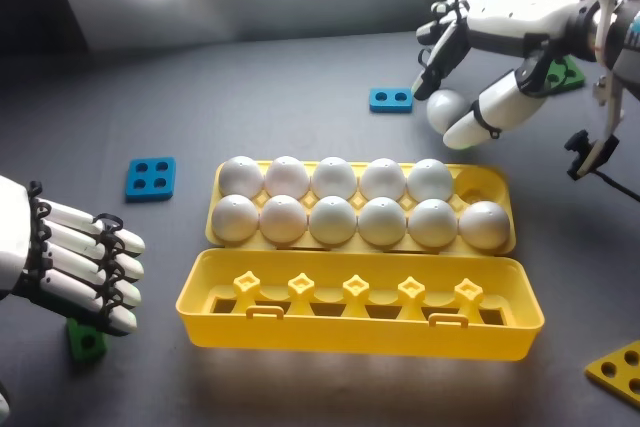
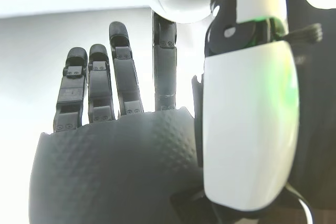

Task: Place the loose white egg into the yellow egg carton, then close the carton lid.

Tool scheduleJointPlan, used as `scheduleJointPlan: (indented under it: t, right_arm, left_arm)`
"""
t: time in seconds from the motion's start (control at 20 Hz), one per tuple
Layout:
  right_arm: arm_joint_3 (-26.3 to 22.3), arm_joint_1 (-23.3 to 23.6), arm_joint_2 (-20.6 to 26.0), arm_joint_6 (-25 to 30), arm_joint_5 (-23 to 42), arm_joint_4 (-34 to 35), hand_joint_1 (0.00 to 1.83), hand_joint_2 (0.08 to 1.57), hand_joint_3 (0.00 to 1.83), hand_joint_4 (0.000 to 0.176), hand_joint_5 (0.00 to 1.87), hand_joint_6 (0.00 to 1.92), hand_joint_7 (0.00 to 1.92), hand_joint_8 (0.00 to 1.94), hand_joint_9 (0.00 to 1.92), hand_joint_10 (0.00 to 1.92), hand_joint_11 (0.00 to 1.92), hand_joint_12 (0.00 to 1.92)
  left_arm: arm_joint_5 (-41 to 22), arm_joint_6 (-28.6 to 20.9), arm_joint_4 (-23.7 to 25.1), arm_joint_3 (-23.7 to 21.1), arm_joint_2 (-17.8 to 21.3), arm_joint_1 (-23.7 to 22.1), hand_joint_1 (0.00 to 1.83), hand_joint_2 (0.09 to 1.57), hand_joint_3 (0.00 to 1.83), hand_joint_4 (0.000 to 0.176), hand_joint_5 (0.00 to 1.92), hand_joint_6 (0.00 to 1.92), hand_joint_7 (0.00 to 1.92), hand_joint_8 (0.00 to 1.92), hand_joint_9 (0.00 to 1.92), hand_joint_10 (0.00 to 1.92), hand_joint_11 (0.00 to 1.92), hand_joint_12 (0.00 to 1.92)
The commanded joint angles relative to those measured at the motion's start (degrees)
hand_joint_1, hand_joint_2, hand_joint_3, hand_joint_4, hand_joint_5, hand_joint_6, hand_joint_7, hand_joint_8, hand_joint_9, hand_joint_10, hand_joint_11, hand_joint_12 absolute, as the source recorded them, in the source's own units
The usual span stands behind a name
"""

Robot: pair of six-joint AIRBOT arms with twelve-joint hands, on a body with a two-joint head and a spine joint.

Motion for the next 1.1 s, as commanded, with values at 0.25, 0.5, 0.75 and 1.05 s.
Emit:
scheduleJointPlan:
  t: [0.25,0.5,0.75,1.05]
  right_arm:
    - [-1.89,2.92,4.34,5.25,5.4,-7.48,1.08,1.01,0.0,0.176,1.19,0.61,0.21,0.01,0.0,0.0,0.0,0.0]
    - [-9.48,4.28,10.86,8.12,8.0,-17.26,1.09,1.0,0.0,0.176,1.23,0.55,0.28,0.0,0.03,0.0,0.0,0.0]
    - [-12.34,4.98,12.58,13.3,8.07,-20.69,1.11,0.97,0.0,0.176,1.37,0.28,0.23,0.0,0.0,0.0,0.0,0.0]
    - [-15.64,5.38,13.59,17.06,6.52,-20.68,1.12,0.97,0.0,0.176,1.41,0.21,0.29,0.0,0.0,0.0,0.0,0.0]
  left_arm:
    - [-2.83,-0.36,-3.41,0.43,0.73,-0.05,0.0,1.12,0.0,0.0,0.31,0.01,0.24,0.01,0.13,0.01,0.02,0.01]
    - [-2.83,-0.48,-3.41,0.43,0.75,-0.05,0.0,1.13,0.0,0.0,0.3,0.01,0.23,0.0,0.12,0.01,0.02,0.01]
    - [-2.83,-0.58,-3.41,0.42,0.8,-0.04,0.0,1.12,0.0,0.0,0.31,0.01,0.24,0.01,0.11,0.01,0.0,0.01]
    - [-2.83,-0.72,-3.41,0.42,0.82,-0.04,0.0,1.13,0.0,0.0,0.29,0.0,0.21,0.0,0.1,0.0,0.0,0.0]
